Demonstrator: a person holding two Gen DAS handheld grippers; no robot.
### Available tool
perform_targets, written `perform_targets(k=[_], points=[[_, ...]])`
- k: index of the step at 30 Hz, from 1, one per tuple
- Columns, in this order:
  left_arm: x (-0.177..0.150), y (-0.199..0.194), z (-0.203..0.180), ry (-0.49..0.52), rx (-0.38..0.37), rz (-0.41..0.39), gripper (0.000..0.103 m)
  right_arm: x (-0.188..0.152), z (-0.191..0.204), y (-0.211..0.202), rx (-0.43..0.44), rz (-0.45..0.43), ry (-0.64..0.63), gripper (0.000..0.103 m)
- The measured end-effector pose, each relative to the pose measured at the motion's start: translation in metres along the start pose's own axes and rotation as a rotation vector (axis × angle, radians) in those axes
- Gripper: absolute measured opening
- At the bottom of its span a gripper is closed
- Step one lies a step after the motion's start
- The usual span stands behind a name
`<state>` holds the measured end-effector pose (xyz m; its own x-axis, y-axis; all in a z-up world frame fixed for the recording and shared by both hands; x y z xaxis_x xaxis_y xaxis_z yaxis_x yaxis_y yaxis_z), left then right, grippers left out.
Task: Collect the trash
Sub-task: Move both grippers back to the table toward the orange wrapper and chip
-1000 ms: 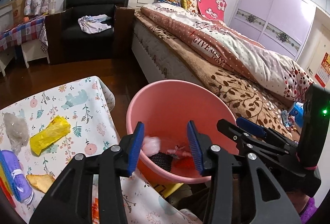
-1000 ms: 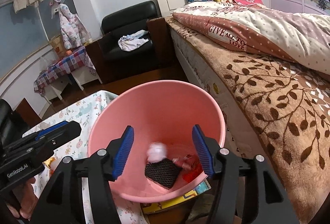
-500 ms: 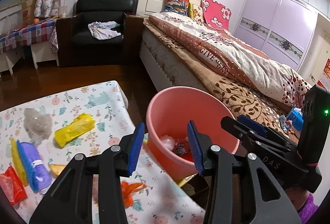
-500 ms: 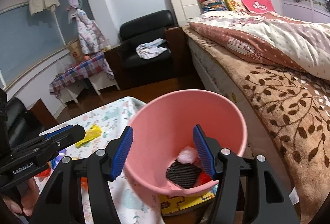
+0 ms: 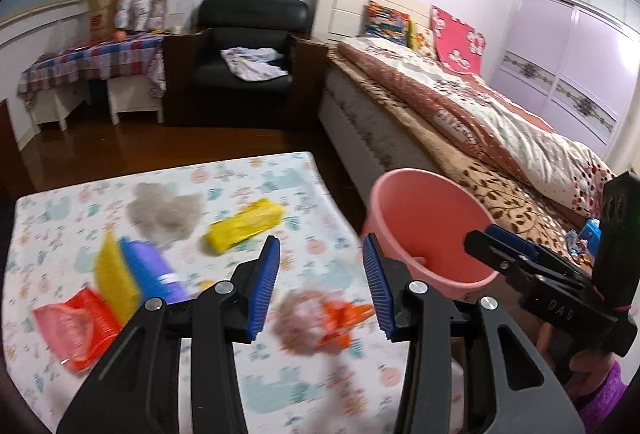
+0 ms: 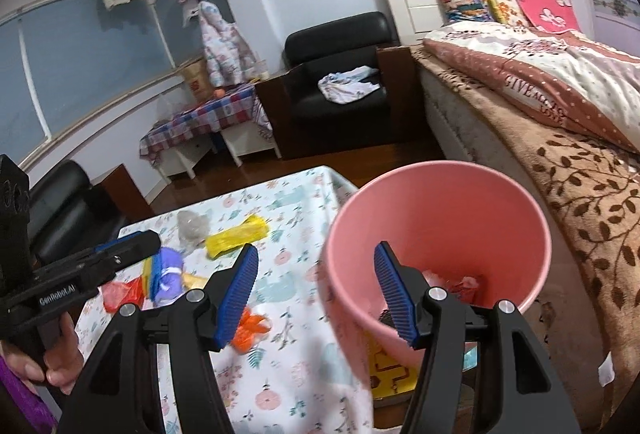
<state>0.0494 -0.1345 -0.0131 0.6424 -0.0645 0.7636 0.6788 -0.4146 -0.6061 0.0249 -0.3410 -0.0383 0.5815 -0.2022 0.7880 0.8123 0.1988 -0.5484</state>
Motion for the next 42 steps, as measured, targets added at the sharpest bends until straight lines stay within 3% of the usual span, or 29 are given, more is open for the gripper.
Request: perform_targets(k=[8,14,21,32,37,38,42], points=[[-0.024,-0.030,0.054,-0.045,0.098,-0.003,0.043,-0.017,0.024,0.018,0.083,0.082,-0.004,0.060],[-0.048,-0.033,0.076,-0.082,0.109,0.044,0.043,-0.031,0.050,0.034,0.112,0.135,-0.044,0.060],[-0.051,-0.001,0.064,-0.089,0.062,0.079,0.043,-0.039,0.063,0.050,0.112,0.173,-0.067,0.060],[-0.042,0.064,0.081,-0.096,0.119,0.122,0.043,-0.041,0.060,0.065,0.101,0.197,-0.072,0.060],[-0.044,0.079,0.080,-0.066,0.104,0.157,0.043,-0.047,0.060,0.076,0.107,0.228,-0.055,0.060],[-0.044,0.079,0.079,-0.061,0.094,0.158,0.042,-0.048,0.060,0.078,0.109,0.236,-0.054,0.062],[-0.045,0.082,0.075,-0.038,0.079,0.170,0.014,-0.052,0.066,0.085,0.106,0.248,-0.068,0.064]])
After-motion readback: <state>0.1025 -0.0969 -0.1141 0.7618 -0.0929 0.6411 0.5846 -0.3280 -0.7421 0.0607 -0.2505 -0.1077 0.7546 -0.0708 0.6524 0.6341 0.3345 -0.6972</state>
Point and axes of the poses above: each gripper's, at about its wrist camera, not at the fingertips, and y roughly the way its jaws point, z to its left, x to its top, the point moved 4 cm from there along y, roughly the way its jaws point, and after that the axes turned 2 degrees about -x, right-handed, at the moved point
